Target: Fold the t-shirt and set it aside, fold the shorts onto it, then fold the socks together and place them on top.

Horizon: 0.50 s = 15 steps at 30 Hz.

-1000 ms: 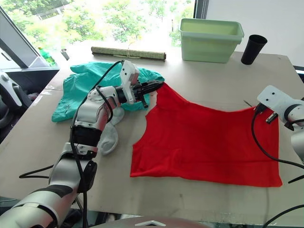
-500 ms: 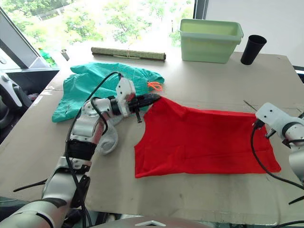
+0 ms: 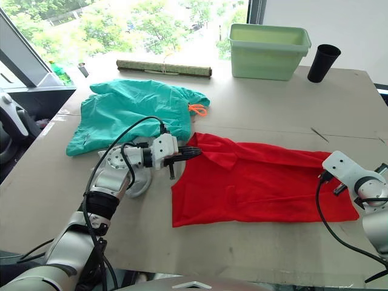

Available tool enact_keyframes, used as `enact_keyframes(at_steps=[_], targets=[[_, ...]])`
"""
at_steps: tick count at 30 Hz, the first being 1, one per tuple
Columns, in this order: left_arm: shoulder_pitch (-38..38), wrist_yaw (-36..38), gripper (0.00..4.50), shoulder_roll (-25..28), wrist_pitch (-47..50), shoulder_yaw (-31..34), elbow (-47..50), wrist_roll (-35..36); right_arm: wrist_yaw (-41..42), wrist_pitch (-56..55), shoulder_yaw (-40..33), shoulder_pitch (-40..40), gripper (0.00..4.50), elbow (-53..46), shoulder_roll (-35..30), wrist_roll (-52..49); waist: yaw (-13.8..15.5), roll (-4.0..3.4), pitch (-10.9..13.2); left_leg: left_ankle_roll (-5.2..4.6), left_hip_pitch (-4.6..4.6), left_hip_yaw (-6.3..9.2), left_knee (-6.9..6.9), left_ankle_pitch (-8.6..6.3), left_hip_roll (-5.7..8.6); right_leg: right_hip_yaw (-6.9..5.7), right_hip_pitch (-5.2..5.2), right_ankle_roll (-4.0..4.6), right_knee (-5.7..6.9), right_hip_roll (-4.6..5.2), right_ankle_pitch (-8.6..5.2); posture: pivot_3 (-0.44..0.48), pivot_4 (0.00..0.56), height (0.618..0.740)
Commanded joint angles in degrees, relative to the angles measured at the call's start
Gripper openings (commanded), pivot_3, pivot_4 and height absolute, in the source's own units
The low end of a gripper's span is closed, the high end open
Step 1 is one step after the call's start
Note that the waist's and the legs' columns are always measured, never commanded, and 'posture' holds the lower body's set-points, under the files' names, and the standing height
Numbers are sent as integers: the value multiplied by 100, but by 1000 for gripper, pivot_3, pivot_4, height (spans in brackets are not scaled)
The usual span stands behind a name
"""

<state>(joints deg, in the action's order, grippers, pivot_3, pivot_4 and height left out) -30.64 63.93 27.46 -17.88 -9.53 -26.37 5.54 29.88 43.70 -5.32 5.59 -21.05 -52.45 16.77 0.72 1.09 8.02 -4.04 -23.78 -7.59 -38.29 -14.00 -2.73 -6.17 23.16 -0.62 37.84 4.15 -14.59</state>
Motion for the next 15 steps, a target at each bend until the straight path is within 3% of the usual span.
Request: enact_keyframes(at_steps=[1,3,4,6,9,10,12,13,15], targets=[[19,-105,0,105,-369,7,-119,-180,74,103,-78,108,11,-378,62,-11,1,0,0,-1,1,1,0,0,0,0,0,0,0,0,0,0,150,740],[130,135,0,160,-97,23,-48,13,225,126,-47,214,11,-514,119,-133,1,0,0,-1,1,1,-1,-1,0,-1,0,-1,0,0,0,0,150,740],[195,229,341,179,202,88,71,188,279,124,-92,270,1,-576,154,-196,-1,0,0,-2,1,1,0,-1,-1,-1,0,-1,0,1,0,0,150,740],[366,460,997,262,1076,297,550,775,291,229,-394,364,631,-773,330,-373,-17,1,1,-2,1,2,0,-2,-2,0,0,-1,1,1,0,0,150,740],[575,673,2514,668,3941,762,1783,2493,508,714,-1202,450,1982,-1420,828,-968,-19,2,4,-1,-4,6,-1,-1,-8,-2,4,-17,4,-1,-10,0,150,740],[576,667,2838,786,4662,887,2084,2946,630,970,-1484,400,2007,-1646,1060,-1271,-18,10,10,-1,-5,11,-1,-1,-9,-5,4,-21,3,-1,-12,0,150,740],[327,198,2838,719,5612,1171,2372,3552,672,1342,-1910,86,2007,-1970,1550,-1776,-13,4,7,0,-5,21,-1,-1,-14,-13,1,-25,3,-4,-14,0,150,740],[91,-248,2678,471,5750,1203,2352,3514,439,1413,-1936,-178,1746,-1950,1857,-1852,-10,4,7,-2,0,21,-1,-2,-14,-12,-3,-25,3,-3,-14,0,150,740],[-198,-858,1901,102,5916,1174,2353,3355,60,1447,-1816,-516,980,-1845,2259,-1865,28,-2,6,-21,4,30,-11,-12,-9,-17,-13,-26,6,-1,-12,0,150,740]])
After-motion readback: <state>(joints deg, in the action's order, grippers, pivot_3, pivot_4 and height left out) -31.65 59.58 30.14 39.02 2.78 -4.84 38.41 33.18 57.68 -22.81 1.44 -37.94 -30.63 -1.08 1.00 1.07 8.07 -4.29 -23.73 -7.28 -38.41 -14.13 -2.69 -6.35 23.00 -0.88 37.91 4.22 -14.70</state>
